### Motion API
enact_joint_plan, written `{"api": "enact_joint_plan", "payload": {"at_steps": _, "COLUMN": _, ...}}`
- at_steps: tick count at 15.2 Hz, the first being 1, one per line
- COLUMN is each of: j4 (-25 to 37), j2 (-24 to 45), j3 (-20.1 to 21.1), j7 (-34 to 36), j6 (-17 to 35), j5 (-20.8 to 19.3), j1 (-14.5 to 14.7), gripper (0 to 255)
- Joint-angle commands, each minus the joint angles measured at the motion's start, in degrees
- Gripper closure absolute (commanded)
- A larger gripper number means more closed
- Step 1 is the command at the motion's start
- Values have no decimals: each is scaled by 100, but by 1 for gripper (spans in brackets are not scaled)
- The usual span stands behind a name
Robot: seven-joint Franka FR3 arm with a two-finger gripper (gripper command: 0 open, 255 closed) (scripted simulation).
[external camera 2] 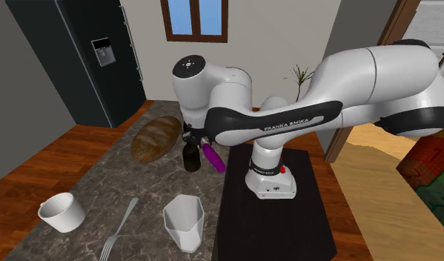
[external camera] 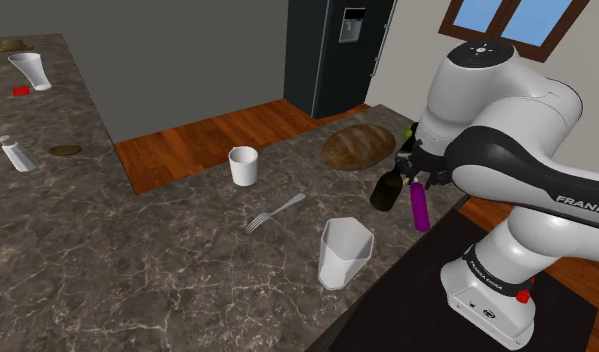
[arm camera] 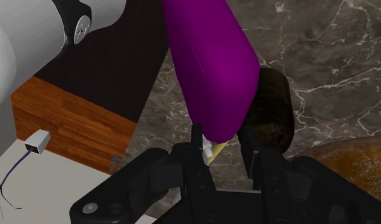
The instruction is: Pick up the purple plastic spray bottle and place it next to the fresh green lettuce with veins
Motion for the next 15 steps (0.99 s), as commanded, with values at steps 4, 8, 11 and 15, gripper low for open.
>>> {"api": "enact_joint_plan", "payload": {"at_steps": 4, "j4": 314, "j2": -96, "j3": -264, "j7": -114, "j6": -371, "j5": -231, "j1": -100, "gripper": 255}}
{"api": "enact_joint_plan", "payload": {"at_steps": 8, "j4": 580, "j2": -121, "j3": -451, "j7": -202, "j6": -632, "j5": -401, "j1": -191, "gripper": 255}}
{"api": "enact_joint_plan", "payload": {"at_steps": 11, "j4": 788, "j2": -119, "j3": -581, "j7": -265, "j6": -818, "j5": -521, "j1": -260, "gripper": 255}}
{"api": "enact_joint_plan", "payload": {"at_steps": 15, "j4": 1078, "j2": -93, "j3": -741, "j7": -346, "j6": -1056, "j5": -671, "j1": -352, "gripper": 255}}
